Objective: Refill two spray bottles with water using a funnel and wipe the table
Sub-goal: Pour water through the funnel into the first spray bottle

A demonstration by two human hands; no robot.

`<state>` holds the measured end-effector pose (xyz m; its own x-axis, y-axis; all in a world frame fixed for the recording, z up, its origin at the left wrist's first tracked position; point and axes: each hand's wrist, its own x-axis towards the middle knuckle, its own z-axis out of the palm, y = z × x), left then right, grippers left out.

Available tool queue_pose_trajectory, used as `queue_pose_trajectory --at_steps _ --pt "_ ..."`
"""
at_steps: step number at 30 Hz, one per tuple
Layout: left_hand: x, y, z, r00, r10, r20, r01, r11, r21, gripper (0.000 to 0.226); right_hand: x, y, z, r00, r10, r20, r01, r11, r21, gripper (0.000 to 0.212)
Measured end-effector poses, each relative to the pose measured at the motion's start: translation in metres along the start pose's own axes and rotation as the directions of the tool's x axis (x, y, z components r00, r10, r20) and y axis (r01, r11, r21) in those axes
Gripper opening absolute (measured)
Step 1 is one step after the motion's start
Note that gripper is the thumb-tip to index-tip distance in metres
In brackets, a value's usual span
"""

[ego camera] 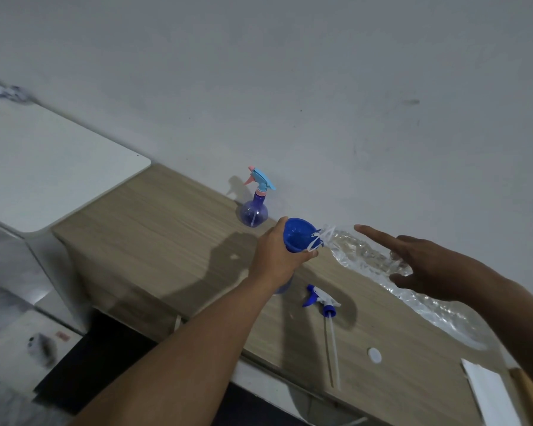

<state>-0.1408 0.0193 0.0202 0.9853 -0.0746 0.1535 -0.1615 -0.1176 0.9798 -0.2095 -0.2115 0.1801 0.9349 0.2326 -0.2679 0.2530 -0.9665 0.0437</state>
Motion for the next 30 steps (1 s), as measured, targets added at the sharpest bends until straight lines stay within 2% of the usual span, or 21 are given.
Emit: queue_pose_trajectory --at_steps 9,17,24,27,30 --pt "0.001 -0.002 0.001 1.000 0.002 0.014 -0.002 1.000 -0.004 0.058 -0.005 0.001 -0.001 1.000 0.002 0.005 -0.002 1.000 -0.022 0.111" --pt "0.001 -0.004 0.001 1.000 -0.010 0.021 0.010 1.000 -0.007 0.061 -0.006 0.002 0.018 0.999 0.017 -0.046 -0.015 0.998 0.059 0.110" --pt "0.000 0.001 0.000 1.000 -0.029 0.012 0.029 0.999 0.024 0.051 0.008 0.011 0.054 0.970 0.040 -0.241 0.021 0.969 0.248 0.109" --pt "-0.001 0.003 0.003 0.999 -0.015 -0.029 0.017 0.998 0.056 0.049 0.013 0.016 0.068 0.934 0.064 -0.352 0.066 0.936 0.345 0.109" --pt "-0.001 0.003 0.004 0.998 0.000 -0.064 0.007 0.995 0.104 0.046 0.015 0.023 0.082 0.871 0.152 -0.466 0.091 0.884 0.458 0.109"
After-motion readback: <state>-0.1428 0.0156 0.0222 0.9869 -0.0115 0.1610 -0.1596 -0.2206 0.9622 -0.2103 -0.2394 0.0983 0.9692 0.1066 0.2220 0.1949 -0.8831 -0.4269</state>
